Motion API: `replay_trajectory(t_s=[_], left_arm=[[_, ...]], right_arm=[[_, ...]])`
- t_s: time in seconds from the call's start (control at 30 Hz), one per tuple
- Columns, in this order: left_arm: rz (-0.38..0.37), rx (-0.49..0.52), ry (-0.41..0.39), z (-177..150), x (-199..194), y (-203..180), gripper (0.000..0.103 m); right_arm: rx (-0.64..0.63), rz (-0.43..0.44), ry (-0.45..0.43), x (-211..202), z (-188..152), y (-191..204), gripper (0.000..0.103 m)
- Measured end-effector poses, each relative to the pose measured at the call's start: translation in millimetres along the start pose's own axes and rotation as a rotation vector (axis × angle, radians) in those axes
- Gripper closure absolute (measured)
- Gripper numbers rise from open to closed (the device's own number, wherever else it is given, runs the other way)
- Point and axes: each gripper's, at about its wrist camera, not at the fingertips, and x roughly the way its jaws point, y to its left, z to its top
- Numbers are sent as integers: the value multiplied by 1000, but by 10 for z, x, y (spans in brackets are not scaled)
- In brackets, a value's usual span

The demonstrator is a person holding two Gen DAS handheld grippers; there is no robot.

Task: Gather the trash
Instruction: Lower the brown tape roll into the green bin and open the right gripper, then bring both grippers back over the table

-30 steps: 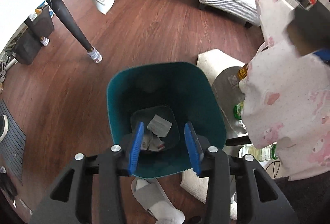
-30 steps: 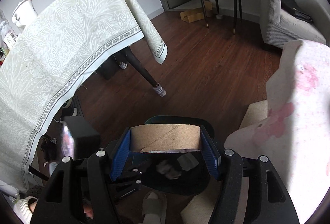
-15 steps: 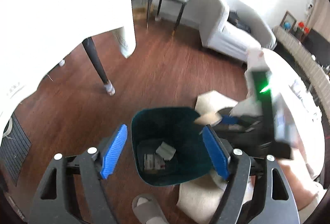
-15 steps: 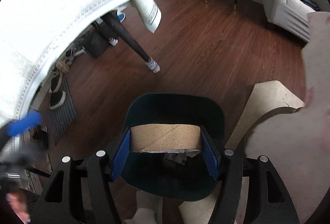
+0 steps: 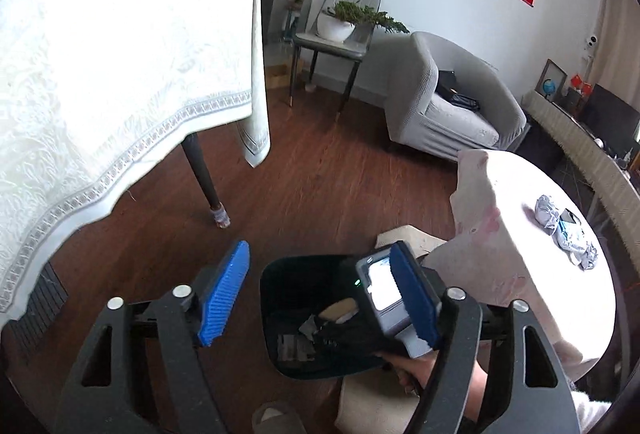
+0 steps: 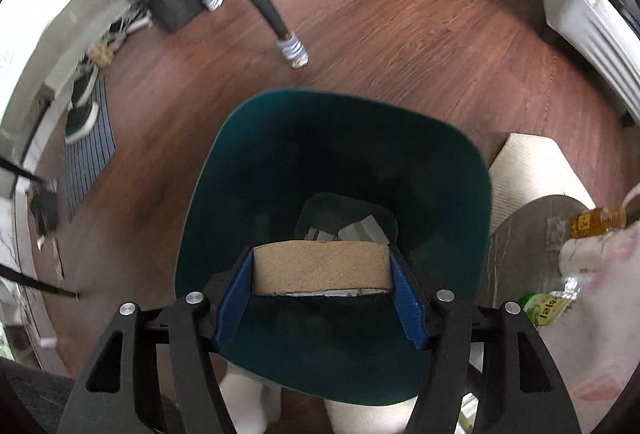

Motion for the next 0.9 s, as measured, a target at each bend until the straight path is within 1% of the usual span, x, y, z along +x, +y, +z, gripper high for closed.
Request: replay_trajectory(t_s=[0.1, 0.13, 0.17, 0.27, 0.33, 0.4, 0.5, 0.63, 0.77, 0.83, 0.9], left_arm=[[-4, 19, -19, 40, -78, -67, 35], [-15, 20, -26, 62, -106, -91, 40], [-22, 21, -29, 83, -123, -91, 42], [-42, 33, -54, 132, -212, -149, 43], [-36, 51, -75, 156, -264, -191, 43], [-21, 64, -78, 169, -287, -205, 43], [-17, 50, -80, 192, -287, -220, 43], [-15, 38, -81, 233, -282, -227, 42], [-26, 29, -99, 299, -336, -261, 42], [-26, 31, -116, 327, -379, -298, 41], [-36, 33, -136, 346, -419, -326, 39]], right_arm=[[-27, -18, 33, 89, -28, 40, 37], [-30, -20, 39, 104, -34, 42, 37], [-31, -25, 41, 118, -35, 52, 36], [-22, -38, 32, 114, -45, 38, 23], [-16, -35, 29, 106, -77, 17, 23], [-25, -37, 19, 70, -81, 17, 22], [-30, -42, -19, -43, -79, 2, 18], [-27, -16, -71, -270, -71, -19, 18], [-36, 7, -132, -607, -55, -29, 18], [-42, 14, -178, -821, -39, -11, 18], [-63, 18, -236, -1078, -44, 30, 18]])
